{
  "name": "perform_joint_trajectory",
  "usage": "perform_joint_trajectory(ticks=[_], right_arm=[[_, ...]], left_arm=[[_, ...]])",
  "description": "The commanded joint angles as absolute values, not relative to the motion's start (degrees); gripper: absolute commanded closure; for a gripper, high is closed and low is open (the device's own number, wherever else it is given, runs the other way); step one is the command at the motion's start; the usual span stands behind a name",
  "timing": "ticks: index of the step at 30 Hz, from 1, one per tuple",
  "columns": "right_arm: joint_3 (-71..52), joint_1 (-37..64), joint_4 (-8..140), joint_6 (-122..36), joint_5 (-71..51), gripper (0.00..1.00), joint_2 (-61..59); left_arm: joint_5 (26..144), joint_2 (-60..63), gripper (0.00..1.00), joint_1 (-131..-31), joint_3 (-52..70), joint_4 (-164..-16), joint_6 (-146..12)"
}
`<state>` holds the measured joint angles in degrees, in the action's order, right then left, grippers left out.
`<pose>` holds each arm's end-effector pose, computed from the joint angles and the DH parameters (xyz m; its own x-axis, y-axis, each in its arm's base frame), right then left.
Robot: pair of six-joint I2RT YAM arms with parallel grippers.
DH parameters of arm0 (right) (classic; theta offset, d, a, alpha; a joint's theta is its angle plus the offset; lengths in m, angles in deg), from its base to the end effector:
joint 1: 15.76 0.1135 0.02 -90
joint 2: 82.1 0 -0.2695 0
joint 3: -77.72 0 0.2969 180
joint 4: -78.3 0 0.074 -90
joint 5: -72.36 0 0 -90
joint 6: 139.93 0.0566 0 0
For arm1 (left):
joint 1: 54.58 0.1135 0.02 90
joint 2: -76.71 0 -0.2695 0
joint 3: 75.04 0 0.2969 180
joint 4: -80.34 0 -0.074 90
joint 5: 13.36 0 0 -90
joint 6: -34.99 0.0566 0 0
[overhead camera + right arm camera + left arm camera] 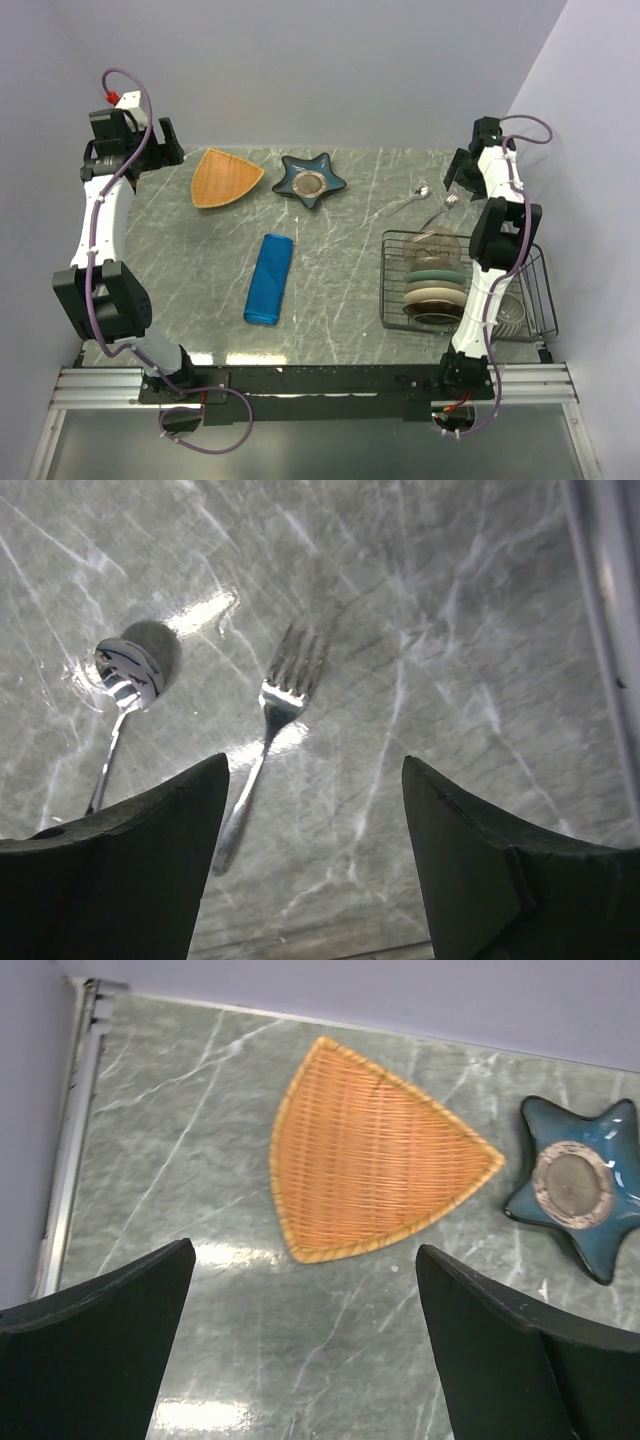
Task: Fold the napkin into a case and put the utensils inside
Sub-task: Pick up the fork from the corner of the board.
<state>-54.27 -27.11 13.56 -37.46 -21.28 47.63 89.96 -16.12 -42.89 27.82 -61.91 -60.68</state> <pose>0.5378 -0.1116 0.2167 -0.8004 0.3804 -0.4633 0.4076 0.9121 0.0448 0.4334 0.0764 0.3743 -0.4535 -0.1920 -0.8703 -0.0425 0.9801 -0.1941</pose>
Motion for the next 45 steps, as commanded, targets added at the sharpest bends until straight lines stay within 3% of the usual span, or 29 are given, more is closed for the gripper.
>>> perform_joint_trajectory(ticks=[1,20,23,26,30,32,45], right_arm=[[-52.1,-25.5,15.6,-32.7,-24.0,0.24,48.1],[-43.8,-21.6,14.6,-28.8,-22.2,0.41,51.1],[-46.1,-20.6,14.5,-28.8,-23.2,0.48,52.5],[-47.9,-20.3,14.4,-28.9,-23.2,0.61,53.8],[-50.1,-20.3,14.9,-30.6,-23.2,0.93,53.8],[-52.1,-20.2,15.7,-32.5,-22.1,1.0,53.0],[-46.2,-16.0,24.3,-37.5,-13.1,1.0,29.7]], left_arm=[[83.1,-14.0,0.01,-43.9,26.9,-61.7,-63.2],[79.2,-14.6,0.01,-44.3,24.5,-63.7,-63.2],[78.7,-14.8,0.01,-44.3,24.7,-63.7,-62.5],[78.7,-14.8,0.01,-44.3,24.9,-63.7,-61.9],[78.9,-14.5,0.01,-44.4,25.0,-64.4,-61.1],[79.5,-14.6,0.01,-44.4,25.6,-64.5,-61.0],[100.2,-14.6,0.01,-44.3,29.4,-70.7,-58.7]])
